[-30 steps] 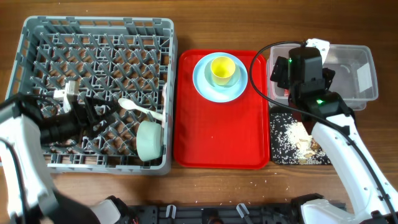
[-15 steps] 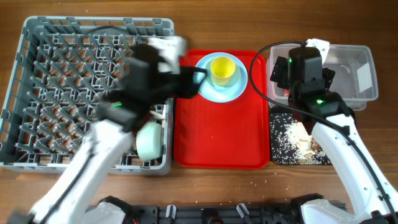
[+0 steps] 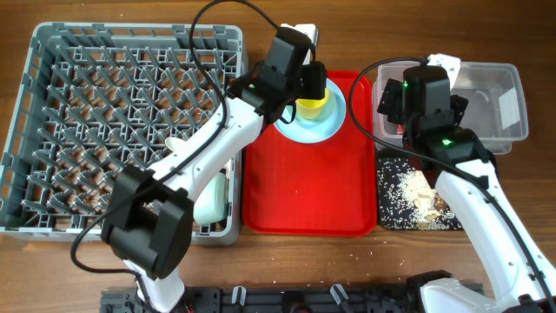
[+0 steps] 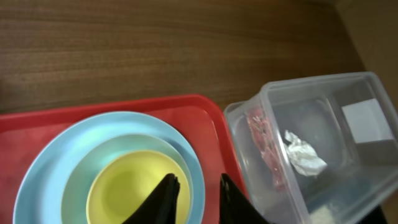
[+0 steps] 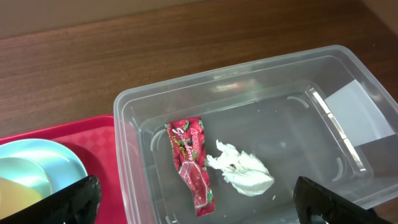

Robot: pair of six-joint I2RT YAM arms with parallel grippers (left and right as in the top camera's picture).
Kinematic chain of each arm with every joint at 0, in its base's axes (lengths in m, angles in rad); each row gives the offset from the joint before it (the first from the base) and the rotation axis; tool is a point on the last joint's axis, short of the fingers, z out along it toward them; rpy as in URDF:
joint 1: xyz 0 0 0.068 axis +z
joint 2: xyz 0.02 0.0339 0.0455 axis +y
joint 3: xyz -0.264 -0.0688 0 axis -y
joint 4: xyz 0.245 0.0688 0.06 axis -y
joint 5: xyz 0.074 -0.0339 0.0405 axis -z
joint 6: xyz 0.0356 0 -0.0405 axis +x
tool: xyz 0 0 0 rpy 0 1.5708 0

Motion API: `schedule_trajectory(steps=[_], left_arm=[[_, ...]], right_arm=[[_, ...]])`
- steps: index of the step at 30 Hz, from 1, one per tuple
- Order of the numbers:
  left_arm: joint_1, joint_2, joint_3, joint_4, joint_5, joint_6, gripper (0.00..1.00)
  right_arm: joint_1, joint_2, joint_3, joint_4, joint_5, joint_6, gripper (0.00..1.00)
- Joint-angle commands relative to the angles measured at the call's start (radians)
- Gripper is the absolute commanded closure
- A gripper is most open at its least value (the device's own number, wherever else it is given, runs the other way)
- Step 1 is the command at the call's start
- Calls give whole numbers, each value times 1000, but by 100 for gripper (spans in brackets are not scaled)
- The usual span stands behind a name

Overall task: Sort waste into correct bins and load items into the dishwasher rack
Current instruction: 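Reach the left gripper to the yellow cup and grasp it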

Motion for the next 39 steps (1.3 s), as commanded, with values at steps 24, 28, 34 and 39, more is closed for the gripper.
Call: schedule_trajectory(steps=[24, 28, 34, 39], left_arm=[[-85, 55, 16, 69, -116, 96, 66], [-85, 70, 16, -2, -192, 118, 63], [-85, 103, 8, -62, -192, 118, 64], [-87, 119, 8, -91, -192, 117, 65]], right_arm=[[-4, -3, 13, 2, 10, -1, 0], [-4, -3, 13, 1, 10, -1, 0], [-4, -3, 13, 1, 10, -1, 0], [-4, -3, 13, 2, 10, -1, 0]])
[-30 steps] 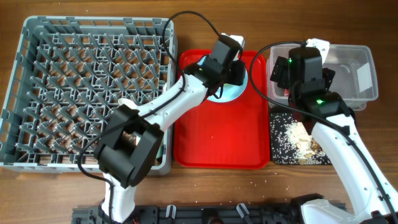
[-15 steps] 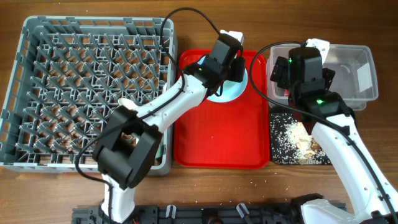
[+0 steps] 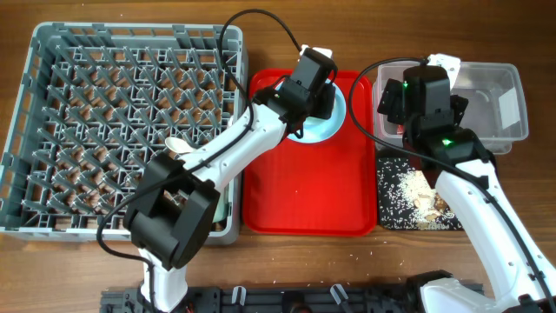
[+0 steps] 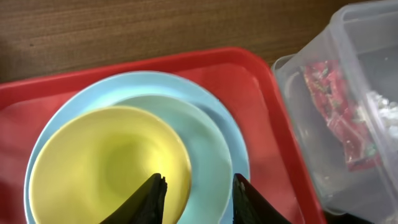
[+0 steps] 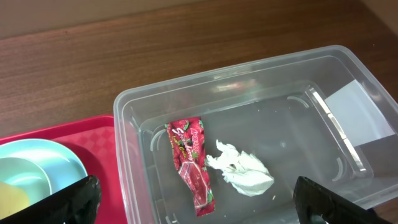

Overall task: Sort waste into correct bins and load items into the dishwasher rack
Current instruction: 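Reach the left gripper to the yellow cup and grasp it, then carry the yellow cup into the dish rack and release it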

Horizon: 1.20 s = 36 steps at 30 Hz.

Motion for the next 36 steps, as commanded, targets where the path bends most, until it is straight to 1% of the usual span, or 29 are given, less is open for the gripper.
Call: schedule_trajectory(steps=[1, 6, 9, 10, 11, 12, 13, 15, 17, 18, 19, 21, 23, 25, 26, 27, 28, 29, 30, 31, 33, 34, 36], left_arm=[[-7, 30, 5, -16, -16, 19, 65], [-7, 58, 5, -23, -17, 19, 66], [-6, 65, 5, -16, -17, 19, 72], [-5, 65, 5, -3, -18, 19, 77], [-3, 64, 5, 23, -18, 19, 88], [1, 62, 5, 43, -24, 19, 95], [8, 47, 5, 76, -37, 19, 96], [20, -1, 6, 92, -43, 17, 96], [41, -82, 15, 70, -37, -35, 96], [57, -129, 16, 46, -7, -66, 96], [82, -178, 16, 18, 51, -83, 96], [172, -275, 16, -59, 230, -132, 96], [285, -325, 16, -132, 448, -175, 96], [440, -334, 16, -269, 761, -176, 96], [489, -327, 16, -336, 842, -167, 96], [544, -316, 14, -426, 930, -119, 96], [573, -308, 6, -470, 974, -65, 96], [616, -295, -15, -544, 1027, 27, 96], [640, -288, -42, -581, 1064, 75, 96], [667, -283, -97, -599, 1152, 126, 96], [694, -282, -197, -591, 1260, 151, 96], [702, -282, -245, -567, 1283, 151, 96], [723, -283, -312, -526, 1283, 151, 96]], right_arm=[[-4, -3, 13, 2, 10, -1, 0], [-4, -3, 13, 2, 10, -1, 0], [-4, -3, 13, 1, 10, -1, 0], [-4, -3, 13, 1, 10, -1, 0], [-4, -3, 13, 2, 10, -1, 0], [-4, -3, 13, 2, 10, -1, 0], [-4, -3, 13, 2, 10, -1, 0], [-4, -3, 13, 2, 10, -1, 0], [-4, -3, 13, 1, 10, -1, 0], [-4, -3, 13, 2, 10, -1, 0], [-4, -3, 13, 2, 10, -1, 0], [-4, -3, 13, 2, 10, -1, 0], [-4, -3, 13, 1, 10, -1, 0], [-4, -3, 13, 2, 10, -1, 0], [-4, -3, 13, 2, 10, -1, 0], [-4, -3, 13, 2, 10, -1, 0], [-4, -3, 13, 2, 10, -1, 0], [-4, -3, 13, 2, 10, -1, 0], [-4, -3, 13, 2, 10, -1, 0], [-4, -3, 13, 2, 10, -1, 0], [-4, -3, 13, 2, 10, -1, 0], [-4, -3, 13, 1, 10, -1, 0], [-4, -3, 13, 2, 10, -1, 0]])
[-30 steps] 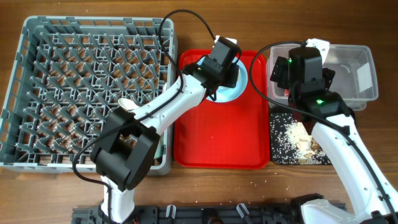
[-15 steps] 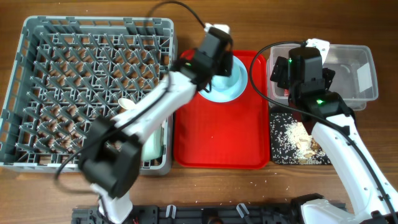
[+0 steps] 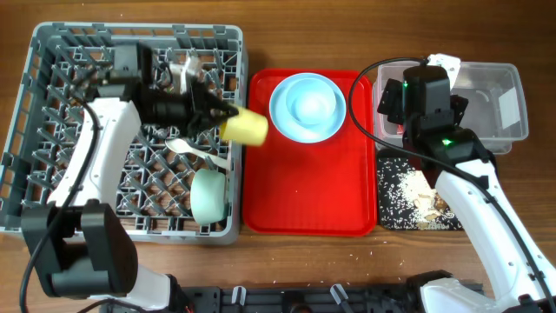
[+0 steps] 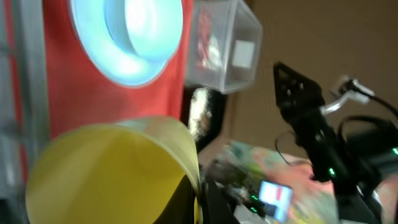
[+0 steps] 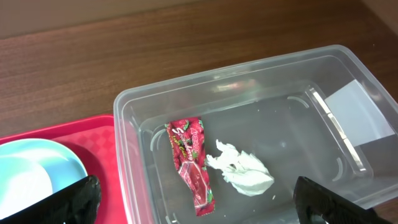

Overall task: Sort waste into correct bins and load items into the dishwasher rack
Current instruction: 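Carry the yellow cup into the dish rack and release it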

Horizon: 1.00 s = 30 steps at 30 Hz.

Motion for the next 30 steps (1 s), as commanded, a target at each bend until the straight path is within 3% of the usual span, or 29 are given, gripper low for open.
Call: schedule_trajectory(steps=[1, 8, 9, 10, 12, 17, 18, 19, 20, 26, 28, 30], left_arm=[[50, 8, -129, 49, 138, 60, 96], [194, 8, -286, 151, 109, 60, 95], [205, 8, -289, 151, 72, 60, 91], [212, 7, -288, 171, -8, 60, 81], [212, 7, -288, 196, -92, 60, 76], [212, 3, -255, 225, -110, 19, 59], [212, -3, -229, 225, -111, -5, 49], [212, -12, -202, 224, -111, -22, 14], [212, -26, -171, 224, -111, -35, 1], [209, -178, -43, 183, -153, -58, 0], [187, -247, -43, 132, -254, -56, 0], [119, -307, -43, 53, -456, -47, 0]], right_arm=[[-4, -3, 13, 1, 10, -1, 0], [-4, -3, 13, 2, 10, -1, 0], [-4, -3, 13, 2, 10, -1, 0], [-4, -3, 13, 2, 10, -1, 0], [-4, -3, 13, 1, 10, 0, 0], [-4, -3, 13, 2, 10, -1, 0], [-4, -3, 13, 2, 10, -1, 0], [-4, -3, 13, 2, 10, -1, 0], [-4, -3, 13, 1, 10, -1, 0], [-4, -3, 13, 1, 10, -1, 0], [-4, -3, 13, 2, 10, -1, 0], [-4, -3, 13, 2, 10, -1, 0]])
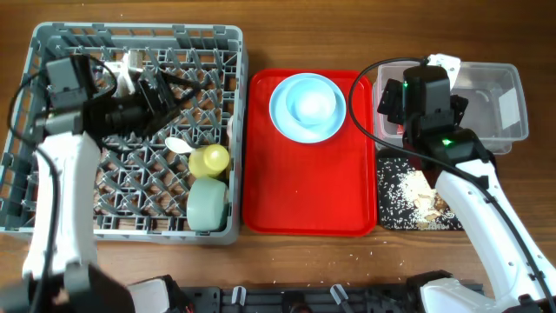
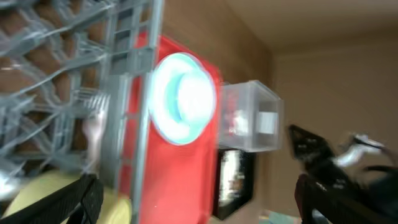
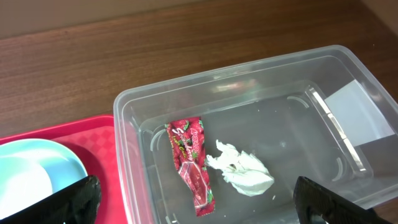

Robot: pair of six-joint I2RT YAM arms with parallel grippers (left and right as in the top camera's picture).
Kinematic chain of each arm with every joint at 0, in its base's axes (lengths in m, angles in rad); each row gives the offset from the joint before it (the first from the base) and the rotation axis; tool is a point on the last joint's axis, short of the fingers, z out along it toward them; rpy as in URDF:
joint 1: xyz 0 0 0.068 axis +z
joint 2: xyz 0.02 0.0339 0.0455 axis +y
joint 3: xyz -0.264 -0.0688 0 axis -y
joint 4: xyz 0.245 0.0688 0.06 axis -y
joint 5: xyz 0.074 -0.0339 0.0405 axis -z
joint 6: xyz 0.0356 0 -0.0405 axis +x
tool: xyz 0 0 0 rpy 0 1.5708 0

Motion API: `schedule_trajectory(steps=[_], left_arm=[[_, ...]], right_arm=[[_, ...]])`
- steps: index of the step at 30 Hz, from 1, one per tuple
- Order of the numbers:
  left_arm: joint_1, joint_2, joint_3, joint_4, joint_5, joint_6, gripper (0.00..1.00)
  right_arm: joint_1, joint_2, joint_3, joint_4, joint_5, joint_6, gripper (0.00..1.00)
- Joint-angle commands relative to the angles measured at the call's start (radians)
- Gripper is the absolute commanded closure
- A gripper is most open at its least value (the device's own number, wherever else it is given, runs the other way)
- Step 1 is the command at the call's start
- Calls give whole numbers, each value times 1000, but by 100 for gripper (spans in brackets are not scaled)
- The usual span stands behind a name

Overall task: Sort waste into correct bins and load items into the dishwasher rack
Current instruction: 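Carry the yellow cup into the dish rack and release it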

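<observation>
A yellow cup [image 1: 211, 159] lies in the grey dishwasher rack [image 1: 52, 222], just beyond a pale green bowl [image 1: 208, 204]. My left gripper [image 1: 169, 89] hangs open over the rack's far middle, apart from the cup; in the left wrist view the left gripper [image 2: 199, 205] holds nothing and the yellow cup [image 2: 50, 199] shows at the lower left. A blue bowl on a blue plate [image 1: 307, 106] sits on the red tray [image 1: 304, 191]. My right gripper [image 3: 199, 205] is open above the clear bin [image 3: 249, 87], which holds a red wrapper [image 3: 193, 165] and a crumpled white tissue [image 3: 242, 171].
A white spoon [image 1: 178, 146] lies in the rack beside the yellow cup. A black tray [image 1: 417, 198] with crumbs sits in front of the clear bin [image 1: 495, 96]. The rack's wall borders the red tray's left edge.
The yellow cup has left my left gripper and now lies in the rack by the green bowl. The left gripper is open and farther left over the rack. The right arm is unchanged.
My left gripper first hung over the yellow cup stacked on the blue bowl and plate, then stood with its fingers at the cup's rim. Later it held the cup at the rack's right edge. Now the cup lies in the rack. The right arm stayed over the bin.
</observation>
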Motion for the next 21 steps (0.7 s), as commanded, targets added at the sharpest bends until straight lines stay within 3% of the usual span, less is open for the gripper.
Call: schedule_trajectory(steps=[1, 3, 4, 5, 6, 9, 11, 18, 21], left_arm=[[-137, -102, 14, -115, -368, 6, 0], [-238, -103, 12, -176, -470, 6, 1], [-275, -98, 6, -195, -505, 6, 45], [-310, -93, -7, -206, -550, -5, 78], [-353, -87, -33, -210, -639, -64, 96], [-401, -73, -82, -205, -823, -152, 96], [-399, -68, -91, -199, -852, -156, 96], [-401, -11, -97, -157, -839, -163, 96], [-400, -10, -95, -132, -713, -162, 96]], right_arm=[[-4, -3, 13, 2, 10, -1, 0], [-4, -3, 13, 1, 10, -1, 0], [-4, -3, 13, 2, 10, -1, 0], [-4, -3, 13, 1, 10, -1, 0], [-4, -3, 13, 1, 10, -1, 0], [-4, -3, 13, 2, 10, -1, 0], [-4, -3, 13, 2, 10, -1, 0], [-4, -3, 13, 2, 10, -1, 0], [-4, -3, 13, 2, 10, -1, 0]])
